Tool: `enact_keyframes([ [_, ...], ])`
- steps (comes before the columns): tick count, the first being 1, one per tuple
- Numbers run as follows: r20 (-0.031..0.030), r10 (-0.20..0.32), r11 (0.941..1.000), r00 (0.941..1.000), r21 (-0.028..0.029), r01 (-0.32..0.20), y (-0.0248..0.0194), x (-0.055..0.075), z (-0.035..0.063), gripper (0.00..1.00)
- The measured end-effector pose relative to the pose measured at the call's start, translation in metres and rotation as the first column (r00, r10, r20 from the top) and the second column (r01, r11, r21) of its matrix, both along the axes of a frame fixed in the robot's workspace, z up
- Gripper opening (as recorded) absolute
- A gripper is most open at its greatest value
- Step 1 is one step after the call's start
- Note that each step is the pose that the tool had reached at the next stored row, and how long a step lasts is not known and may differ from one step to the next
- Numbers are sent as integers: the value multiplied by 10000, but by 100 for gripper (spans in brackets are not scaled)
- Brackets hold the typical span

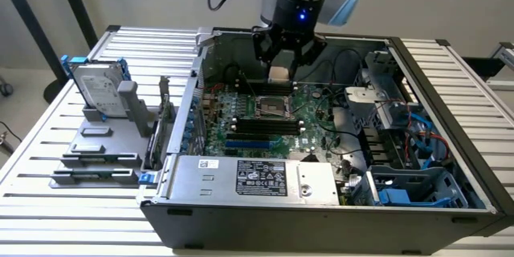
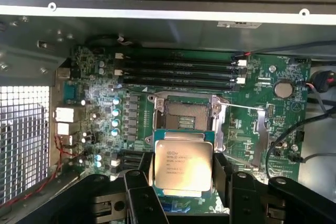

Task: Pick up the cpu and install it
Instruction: 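Pick up the cpu and move it towards the insertion slot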

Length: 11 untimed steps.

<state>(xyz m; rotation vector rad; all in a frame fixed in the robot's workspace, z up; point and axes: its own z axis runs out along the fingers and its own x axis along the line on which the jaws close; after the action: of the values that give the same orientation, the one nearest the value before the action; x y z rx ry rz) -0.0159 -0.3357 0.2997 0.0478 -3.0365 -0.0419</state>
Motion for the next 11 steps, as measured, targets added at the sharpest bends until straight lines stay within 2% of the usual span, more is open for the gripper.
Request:
enact_keyframes([
  [2,74,-15,10000,10000,-5,15,31,0,-11,55],
  [3,135,-23,10000,9999,-12,23,42,0,-15,55],
  [8,510,-135,9999,9986,-16,136,57,-29,-39,55],
  [11,624,-328,9995,9975,-15,330,58,-35,-60,55],
])
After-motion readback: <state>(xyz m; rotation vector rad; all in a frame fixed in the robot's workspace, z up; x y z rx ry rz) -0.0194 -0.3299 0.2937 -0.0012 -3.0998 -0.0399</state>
